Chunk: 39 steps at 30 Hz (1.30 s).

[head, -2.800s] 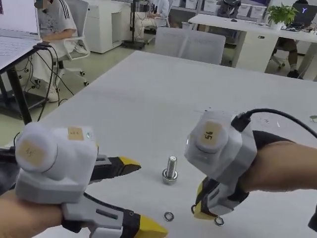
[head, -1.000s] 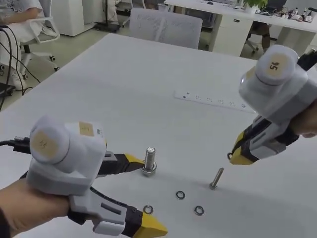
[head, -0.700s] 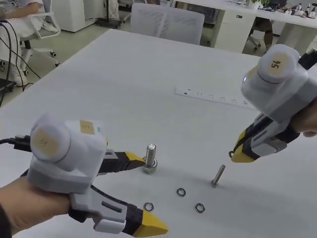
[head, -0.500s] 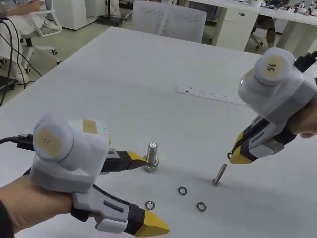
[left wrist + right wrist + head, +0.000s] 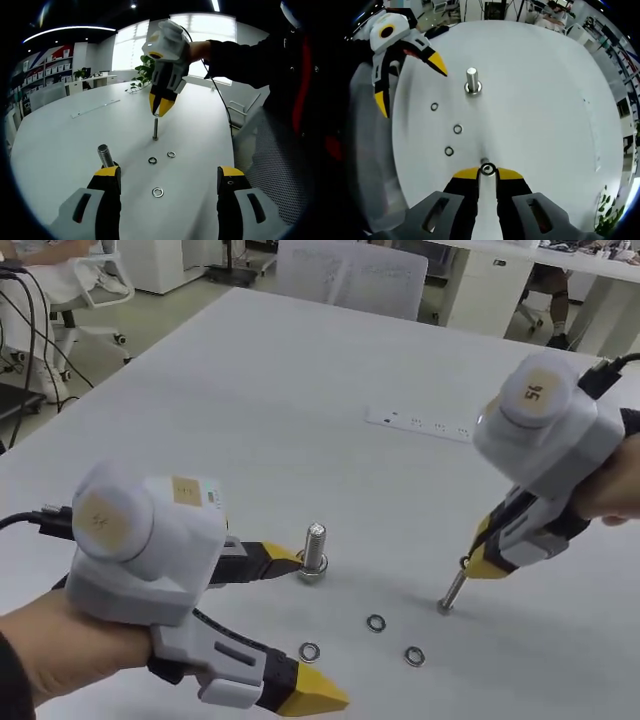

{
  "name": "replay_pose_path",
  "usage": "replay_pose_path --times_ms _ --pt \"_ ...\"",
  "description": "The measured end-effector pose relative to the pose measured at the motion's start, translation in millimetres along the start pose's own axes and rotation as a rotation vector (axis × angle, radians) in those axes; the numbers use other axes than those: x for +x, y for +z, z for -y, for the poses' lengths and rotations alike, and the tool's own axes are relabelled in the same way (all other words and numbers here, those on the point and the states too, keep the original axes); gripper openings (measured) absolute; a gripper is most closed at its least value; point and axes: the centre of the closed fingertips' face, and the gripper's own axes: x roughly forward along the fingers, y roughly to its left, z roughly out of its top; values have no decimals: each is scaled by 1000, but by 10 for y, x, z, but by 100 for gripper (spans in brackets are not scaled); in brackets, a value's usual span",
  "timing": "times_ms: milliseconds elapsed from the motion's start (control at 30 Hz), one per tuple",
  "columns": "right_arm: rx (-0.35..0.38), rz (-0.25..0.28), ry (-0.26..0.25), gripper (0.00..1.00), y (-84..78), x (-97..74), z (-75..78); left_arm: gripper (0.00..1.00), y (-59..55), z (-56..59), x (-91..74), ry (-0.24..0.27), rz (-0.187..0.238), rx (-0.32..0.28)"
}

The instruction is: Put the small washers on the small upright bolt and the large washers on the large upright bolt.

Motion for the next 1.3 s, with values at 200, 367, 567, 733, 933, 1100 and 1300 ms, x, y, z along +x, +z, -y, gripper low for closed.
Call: replay_pose_path --times_ms 200,367,567,733,933,1100,1300 --pt "0 -5 9 13 -4 35 10 78 -1 -2 1 2 -2 -2" --pt "-2 -10 15 13 -6 63 -16 78 -1 -6 -3 4 -1 -4" --pt "-1 -18 21 13 -12 102 -27 78 -6 -15 -13 5 1 -5" --pt "1 -25 22 13 -26 155 -24 78 -11 -21 -23 8 2 -6" --pt "4 -33 35 13 -44 273 -8 78 -15 -21 -28 10 3 -7" --pt "10 -38 42 13 -67 317 -25 78 -21 -34 -33 13 3 -10" --pt "16 -35 48 13 -85 390 -9 78 -24 -44 -26 15 2 -11"
